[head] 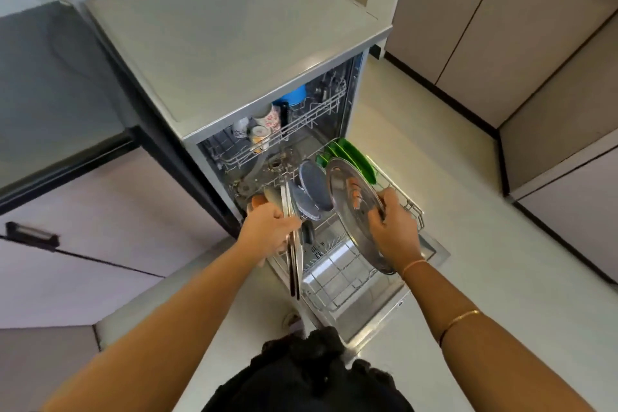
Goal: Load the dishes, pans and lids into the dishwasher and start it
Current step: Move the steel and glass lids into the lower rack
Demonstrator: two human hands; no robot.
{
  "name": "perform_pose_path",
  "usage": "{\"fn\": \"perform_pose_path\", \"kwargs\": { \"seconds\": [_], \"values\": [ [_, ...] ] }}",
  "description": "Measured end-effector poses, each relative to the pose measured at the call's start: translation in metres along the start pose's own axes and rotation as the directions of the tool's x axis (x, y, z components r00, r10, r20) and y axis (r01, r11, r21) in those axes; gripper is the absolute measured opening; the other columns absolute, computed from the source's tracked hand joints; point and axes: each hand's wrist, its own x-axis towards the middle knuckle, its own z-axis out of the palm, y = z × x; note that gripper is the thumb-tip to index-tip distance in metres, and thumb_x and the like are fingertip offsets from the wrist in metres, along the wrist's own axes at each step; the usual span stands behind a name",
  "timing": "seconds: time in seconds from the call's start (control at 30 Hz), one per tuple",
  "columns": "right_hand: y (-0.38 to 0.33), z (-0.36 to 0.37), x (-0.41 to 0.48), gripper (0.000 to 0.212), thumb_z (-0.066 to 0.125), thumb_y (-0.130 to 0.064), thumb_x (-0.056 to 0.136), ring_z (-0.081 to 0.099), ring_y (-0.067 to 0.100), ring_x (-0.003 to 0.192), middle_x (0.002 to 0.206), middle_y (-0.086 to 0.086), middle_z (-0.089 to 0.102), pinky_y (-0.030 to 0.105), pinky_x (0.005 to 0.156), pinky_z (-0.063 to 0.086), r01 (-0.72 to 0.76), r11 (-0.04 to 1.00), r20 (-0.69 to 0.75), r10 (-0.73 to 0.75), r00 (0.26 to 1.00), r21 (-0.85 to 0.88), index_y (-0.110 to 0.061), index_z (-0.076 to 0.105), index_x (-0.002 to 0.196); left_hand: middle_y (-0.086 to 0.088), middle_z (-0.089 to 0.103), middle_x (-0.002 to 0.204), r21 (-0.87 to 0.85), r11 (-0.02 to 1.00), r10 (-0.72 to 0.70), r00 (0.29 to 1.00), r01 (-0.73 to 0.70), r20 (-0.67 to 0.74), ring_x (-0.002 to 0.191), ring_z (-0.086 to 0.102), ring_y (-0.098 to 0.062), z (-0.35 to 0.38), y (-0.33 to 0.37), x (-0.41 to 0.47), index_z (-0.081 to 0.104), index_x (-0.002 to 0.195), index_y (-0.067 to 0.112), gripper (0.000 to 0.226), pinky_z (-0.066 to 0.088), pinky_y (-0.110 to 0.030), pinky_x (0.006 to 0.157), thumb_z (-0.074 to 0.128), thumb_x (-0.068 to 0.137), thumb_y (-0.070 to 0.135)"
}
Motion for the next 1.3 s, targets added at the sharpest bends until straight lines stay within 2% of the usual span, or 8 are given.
{"fn": "perform_pose_path", "kwargs": {
  "seconds": [0.1,0.3,0.5,0.6,0.73,0.93,1.13,1.3],
  "values": [
    [0.011,0.001,0.023,0.004,0.041,-0.022,0.098,0.052,0.017,0.058,0.07,-0.002,0.053,0.029,0.051,0.046,-0.009,1.0,0.03,0.009,0.999,-0.008,-0.022,0.039,0.095,-0.008,0.034,0.072,-0.045,0.998,-0.047,0.999,0.048,0.012,0.068,0.047,-0.018,0.013,0.009,0.027,0.029,0.064,0.018,0.038,0.047,-0.031,0.063,0.062,0.081,0.011],
    [0.059,0.017,0.068,0.019,0.04,-0.017,0.098,0.056,0.024,0.06,0.077,0.008,0.058,0.035,0.053,0.049,-0.016,0.993,0.099,0.027,0.995,-0.115,-0.012,0.043,0.116,-0.009,0.051,0.078,-0.108,0.99,-0.085,0.995,0.091,0.06,0.071,0.047,-0.021,0.034,0.015,0.071,0.029,0.068,0.018,0.035,0.045,-0.024,0.055,0.063,0.077,0.01],
    [0.131,0.036,0.116,0.021,0.04,-0.016,0.098,0.051,0.022,0.061,0.082,0.007,0.056,0.032,0.052,0.043,0.018,0.986,0.157,0.008,0.988,-0.163,-0.01,0.046,0.117,-0.029,0.064,0.088,-0.142,0.985,-0.099,0.995,0.098,0.004,0.074,0.066,-0.041,0.089,0.005,0.111,0.047,0.072,0.007,0.028,0.052,-0.062,0.076,0.07,0.072,0.023],
    [0.172,0.044,0.137,0.019,0.038,-0.02,0.1,0.053,0.024,0.062,0.079,0.005,0.055,0.032,0.055,0.045,0.007,0.989,0.178,0.019,0.984,-0.146,-0.011,0.047,0.114,-0.014,0.07,0.077,-0.193,0.974,-0.134,0.99,0.121,-0.055,0.082,0.068,-0.039,0.129,0.006,0.129,0.057,0.089,0.002,0.028,0.057,-0.053,0.074,0.072,0.076,0.021],
    [0.229,0.04,0.167,0.02,0.038,-0.021,0.1,0.058,0.031,0.072,0.087,0.011,0.061,0.036,0.061,0.048,-0.041,0.992,0.188,0.063,0.98,-0.121,-0.011,0.048,0.114,-0.005,0.072,0.069,-0.255,0.959,-0.167,0.975,0.125,-0.149,0.073,0.072,-0.023,0.182,0.011,0.151,0.055,0.081,0.01,0.016,0.053,-0.031,0.062,0.07,0.081,0.016],
    [0.297,0.023,0.212,0.024,0.038,-0.02,0.1,0.059,0.032,0.085,0.1,0.015,0.062,0.046,0.074,0.051,-0.034,0.997,0.174,0.045,0.984,-0.07,-0.011,0.045,0.12,-0.007,0.071,0.067,-0.264,0.96,-0.15,0.965,0.09,-0.216,0.073,0.07,-0.033,0.25,0.016,0.188,0.054,0.067,0.018,0.019,0.057,-0.043,0.071,0.07,0.076,0.016],
    [0.331,0.035,0.24,0.021,0.037,-0.016,0.099,0.058,0.027,0.082,0.101,0.012,0.06,0.04,0.071,0.053,-0.066,0.997,0.157,0.072,0.985,-0.045,-0.011,0.041,0.119,-0.004,0.068,0.061,-0.314,0.947,-0.138,0.968,0.067,-0.209,0.074,0.068,-0.038,0.298,0.017,0.222,0.055,0.05,0.035,0.035,0.053,-0.057,0.079,0.07,0.075,0.017],
    [0.347,0.057,0.247,0.02,0.037,-0.011,0.097,0.057,0.032,0.079,0.098,0.018,0.059,0.046,0.071,0.052,-0.067,0.995,0.158,0.078,0.984,-0.075,-0.007,0.04,0.117,-0.006,0.068,0.059,-0.342,0.938,-0.129,0.975,0.06,-0.182,0.069,0.069,-0.034,0.318,0.012,0.247,0.053,0.055,0.025,0.034,0.055,-0.054,0.076,0.069,0.079,0.008]
  ]
}}
